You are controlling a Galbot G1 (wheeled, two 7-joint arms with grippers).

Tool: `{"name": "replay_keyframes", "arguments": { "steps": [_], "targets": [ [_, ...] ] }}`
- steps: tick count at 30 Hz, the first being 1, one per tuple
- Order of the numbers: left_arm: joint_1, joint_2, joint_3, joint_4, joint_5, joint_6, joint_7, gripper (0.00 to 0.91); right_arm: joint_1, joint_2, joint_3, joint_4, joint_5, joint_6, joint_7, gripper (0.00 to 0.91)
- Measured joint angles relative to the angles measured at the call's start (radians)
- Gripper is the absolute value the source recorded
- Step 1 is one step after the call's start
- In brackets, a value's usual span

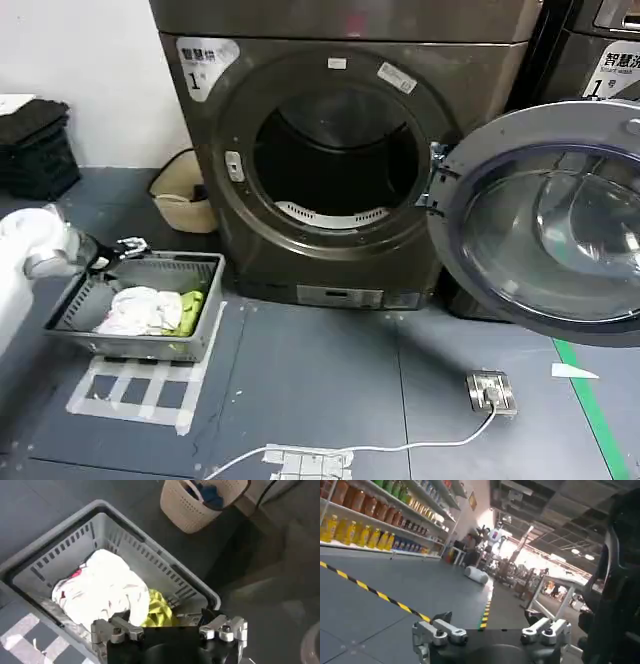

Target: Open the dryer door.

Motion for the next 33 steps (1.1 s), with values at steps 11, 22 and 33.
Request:
{"name": "replay_keyframes", "arguments": {
  "steps": [11, 22, 33],
  "targets": [
    [-0.089, -0.049, 0.090, 0.094, 0.089, 0.000, 0.020, 0.907, 0.010, 0.000, -0.012, 0.004, -0.019, 0.010, -0.001, 0.907],
    [-0.121, -0.052, 0.111, 0.096, 0.082, 0.000, 0.002, 0.907, 0.011, 0.000, -0.016, 0.011, -0.020, 0.016, -0.002, 0.907],
    [-0.150, -0.052, 0.121, 0.106, 0.077, 0.000, 0.001, 0.907, 0.011, 0.000, -0.019, 0.015, -0.019, 0.016, -0.002, 0.907]
  ]
}}
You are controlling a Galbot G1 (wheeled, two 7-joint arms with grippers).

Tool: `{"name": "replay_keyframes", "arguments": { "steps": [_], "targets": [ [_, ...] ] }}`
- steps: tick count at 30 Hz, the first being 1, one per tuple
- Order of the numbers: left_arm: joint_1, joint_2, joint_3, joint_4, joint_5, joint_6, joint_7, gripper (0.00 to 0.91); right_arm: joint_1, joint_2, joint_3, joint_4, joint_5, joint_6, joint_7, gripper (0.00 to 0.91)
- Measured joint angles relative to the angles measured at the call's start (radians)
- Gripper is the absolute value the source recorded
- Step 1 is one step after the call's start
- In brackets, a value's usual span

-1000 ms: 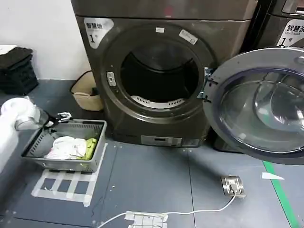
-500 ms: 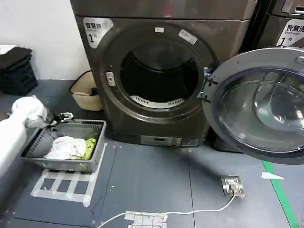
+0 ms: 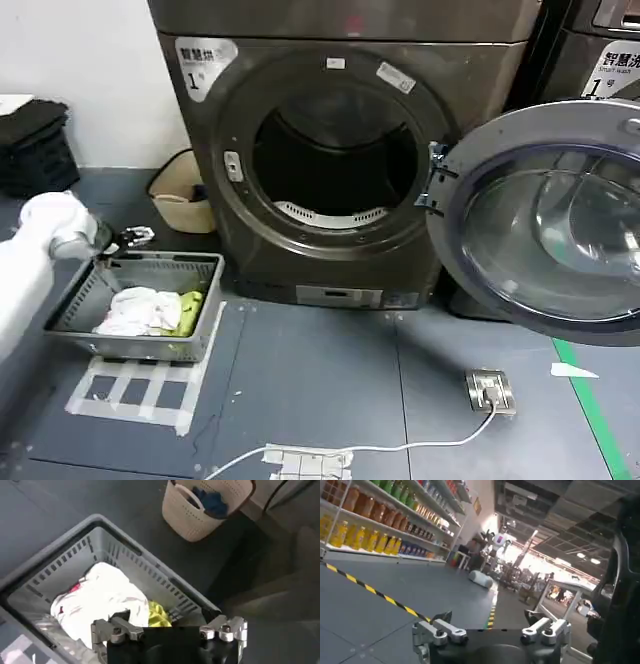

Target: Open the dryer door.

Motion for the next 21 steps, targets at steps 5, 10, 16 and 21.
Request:
{"name": "replay_keyframes", "arguments": {
  "steps": [5, 10, 16, 21],
  "targets": [
    [-0.013, -0.001, 0.013, 0.005, 0.001, 0.000, 0.000, 0.907, 0.002, 0.000, -0.001, -0.001, 0.001, 0.000, 0.000, 0.907],
    [-0.017, -0.001, 0.019, 0.006, 0.002, 0.000, 0.000, 0.907, -0.002, 0.000, -0.001, 0.000, 0.005, -0.002, -0.010, 0.907],
    [-0.017, -0.001, 0.021, 0.008, 0.002, 0.000, -0.001, 0.907, 0.001, 0.000, 0.000, -0.005, 0.013, 0.001, -0.013, 0.907],
    [-0.017, -0.003, 0.015, 0.010, 0.002, 0.000, -0.003, 0.907, 0.001, 0.000, 0.001, -0.007, 0.013, 0.002, -0.012, 0.907]
  ]
}}
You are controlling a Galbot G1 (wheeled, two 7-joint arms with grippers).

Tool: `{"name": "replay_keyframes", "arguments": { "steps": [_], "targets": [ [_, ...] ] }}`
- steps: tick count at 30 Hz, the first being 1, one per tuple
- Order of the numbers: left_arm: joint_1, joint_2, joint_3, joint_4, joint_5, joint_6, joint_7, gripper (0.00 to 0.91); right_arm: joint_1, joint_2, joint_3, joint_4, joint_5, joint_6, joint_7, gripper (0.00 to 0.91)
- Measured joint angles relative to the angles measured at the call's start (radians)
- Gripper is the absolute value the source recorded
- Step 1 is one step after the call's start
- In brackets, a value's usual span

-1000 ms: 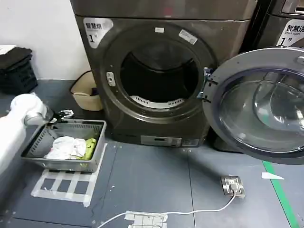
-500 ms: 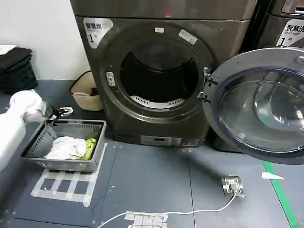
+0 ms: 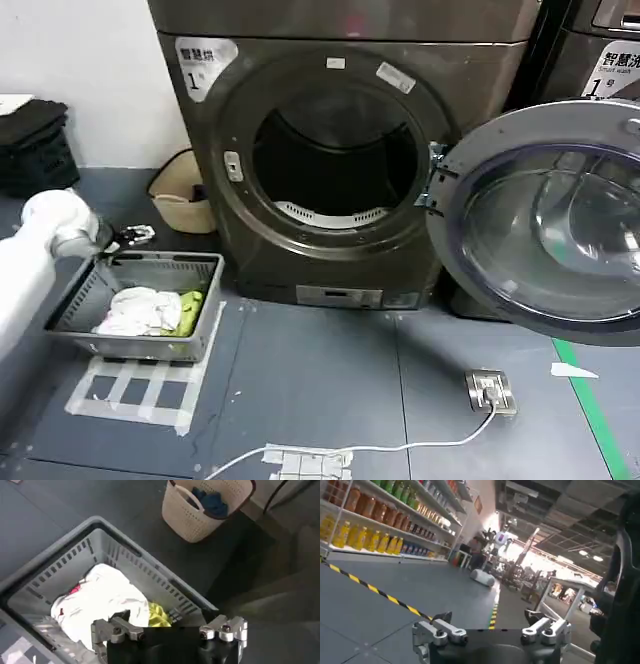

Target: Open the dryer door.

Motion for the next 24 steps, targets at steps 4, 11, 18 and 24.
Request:
{"name": "replay_keyframes", "arguments": {
  "steps": [4, 11, 18, 24],
  "targets": [
    [0.005, 0.000, -0.011, 0.000, -0.003, 0.000, -0.004, 0.907, 0.001, 0.000, 0.000, -0.001, 0.000, 0.002, 0.000, 0.907],
    [0.020, 0.008, -0.029, -0.005, -0.018, 0.000, -0.010, 0.907, 0.004, 0.000, 0.000, 0.002, 0.000, 0.002, 0.001, 0.907],
    [0.036, 0.028, -0.043, -0.026, -0.055, 0.000, -0.032, 0.907, 0.014, 0.000, -0.001, 0.005, 0.000, 0.001, 0.003, 0.907],
    [0.053, 0.039, -0.056, -0.030, -0.065, 0.000, -0.036, 0.907, 0.012, 0.000, -0.004, 0.011, -0.002, 0.000, 0.001, 0.907]
  ]
}}
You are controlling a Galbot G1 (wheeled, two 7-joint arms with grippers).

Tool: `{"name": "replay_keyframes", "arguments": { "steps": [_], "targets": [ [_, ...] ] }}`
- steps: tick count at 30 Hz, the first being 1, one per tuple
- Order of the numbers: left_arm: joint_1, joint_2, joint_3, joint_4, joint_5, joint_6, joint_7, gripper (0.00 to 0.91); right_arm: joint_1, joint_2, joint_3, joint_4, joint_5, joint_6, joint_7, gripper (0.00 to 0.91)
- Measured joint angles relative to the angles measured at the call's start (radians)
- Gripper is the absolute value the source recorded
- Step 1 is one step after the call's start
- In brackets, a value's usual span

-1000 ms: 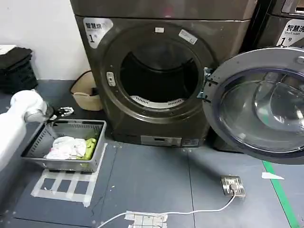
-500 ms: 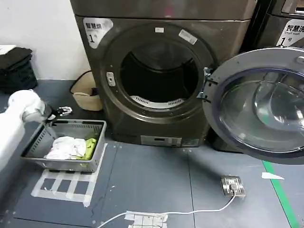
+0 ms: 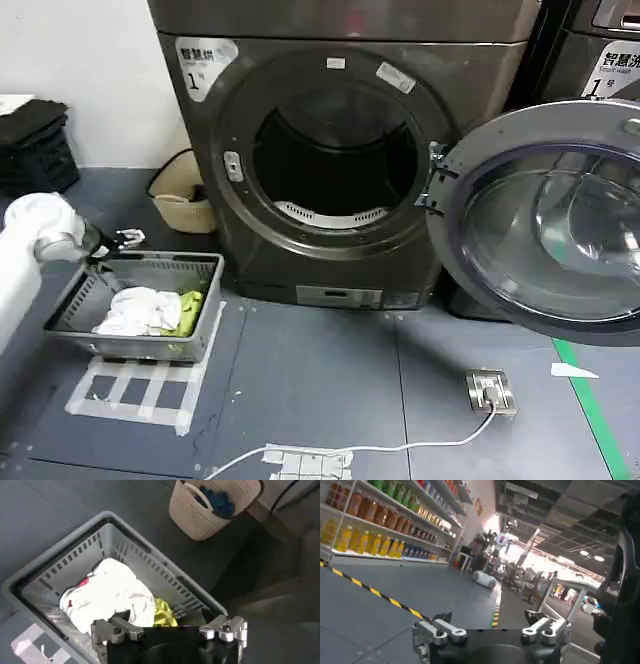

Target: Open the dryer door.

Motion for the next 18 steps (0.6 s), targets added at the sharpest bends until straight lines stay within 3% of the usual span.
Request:
{"name": "replay_keyframes", "arguments": {
  "steps": [18],
  "targets": [
    [0.021, 0.002, -0.004, -0.011, 0.018, 0.000, 0.009, 0.907, 0.002, 0.000, 0.001, -0.005, 0.000, 0.002, -0.003, 0.907]
  ]
}}
